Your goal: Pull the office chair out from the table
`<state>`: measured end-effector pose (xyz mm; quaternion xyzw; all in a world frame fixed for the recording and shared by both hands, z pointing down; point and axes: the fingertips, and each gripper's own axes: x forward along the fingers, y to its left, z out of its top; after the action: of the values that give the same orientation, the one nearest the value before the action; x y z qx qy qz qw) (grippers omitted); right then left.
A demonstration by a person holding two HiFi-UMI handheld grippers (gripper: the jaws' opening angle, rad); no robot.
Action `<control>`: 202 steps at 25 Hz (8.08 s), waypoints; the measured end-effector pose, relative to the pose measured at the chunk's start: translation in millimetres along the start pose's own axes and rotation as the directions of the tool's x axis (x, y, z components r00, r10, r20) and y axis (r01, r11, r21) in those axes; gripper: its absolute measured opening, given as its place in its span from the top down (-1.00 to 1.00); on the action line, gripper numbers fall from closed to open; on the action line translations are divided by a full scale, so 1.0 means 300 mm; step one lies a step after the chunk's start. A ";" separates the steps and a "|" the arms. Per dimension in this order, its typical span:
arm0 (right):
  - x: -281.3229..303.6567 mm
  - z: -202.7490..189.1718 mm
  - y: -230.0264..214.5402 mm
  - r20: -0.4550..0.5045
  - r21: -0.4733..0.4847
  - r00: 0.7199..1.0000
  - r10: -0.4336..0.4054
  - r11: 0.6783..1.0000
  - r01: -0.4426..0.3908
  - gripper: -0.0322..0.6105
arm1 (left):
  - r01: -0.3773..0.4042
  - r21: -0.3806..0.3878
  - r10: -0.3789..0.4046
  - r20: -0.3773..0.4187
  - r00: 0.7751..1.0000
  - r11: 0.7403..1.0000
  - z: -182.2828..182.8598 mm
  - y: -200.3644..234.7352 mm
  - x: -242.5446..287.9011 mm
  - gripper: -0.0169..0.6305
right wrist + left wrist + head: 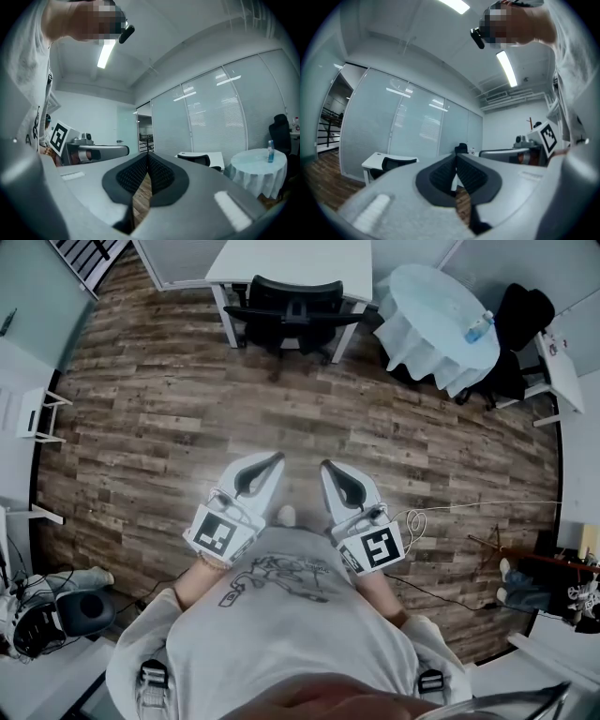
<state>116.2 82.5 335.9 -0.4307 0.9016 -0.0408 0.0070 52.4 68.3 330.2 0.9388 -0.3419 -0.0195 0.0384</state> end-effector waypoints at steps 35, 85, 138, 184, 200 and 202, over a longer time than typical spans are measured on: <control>0.871 0.004 -0.525 -0.057 -0.149 0.998 -0.018 0.989 0.009 0.82 | 0.031 0.080 -0.027 -0.043 0.999 0.996 -0.034 0.860 0.537 0.94; 1.630 -0.973 -1.481 -0.754 -0.625 0.599 -0.268 0.571 -0.531 0.54 | 0.603 0.490 0.071 -0.809 0.583 0.630 -0.998 1.769 1.209 0.58; 1.116 -1.021 -1.007 -0.781 -0.548 0.590 -0.204 0.677 -0.491 0.54 | 0.668 0.425 0.135 -0.887 0.442 0.610 -1.036 1.272 0.736 0.70; 0.456 -1.073 -0.363 -0.784 -0.528 0.605 -0.135 0.657 -0.538 0.57 | 0.623 0.491 0.321 -0.870 0.373 0.609 -1.095 0.653 0.104 0.67; 0.347 -1.086 -0.179 -0.797 -0.506 0.592 -0.118 0.666 -0.548 0.58 | 0.611 0.500 0.332 -0.866 0.375 0.614 -1.094 0.564 -0.067 0.66; 0.346 -1.087 -0.169 -0.799 -0.504 0.589 -0.120 0.668 -0.548 0.58 | 0.614 0.500 0.329 -0.866 0.377 0.611 -1.093 0.565 -0.074 0.66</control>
<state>74.6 -7.8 667.2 -0.2111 0.8008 0.1288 -0.5455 -52.5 -27.8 671.7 0.7282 -0.1360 0.6443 -0.1900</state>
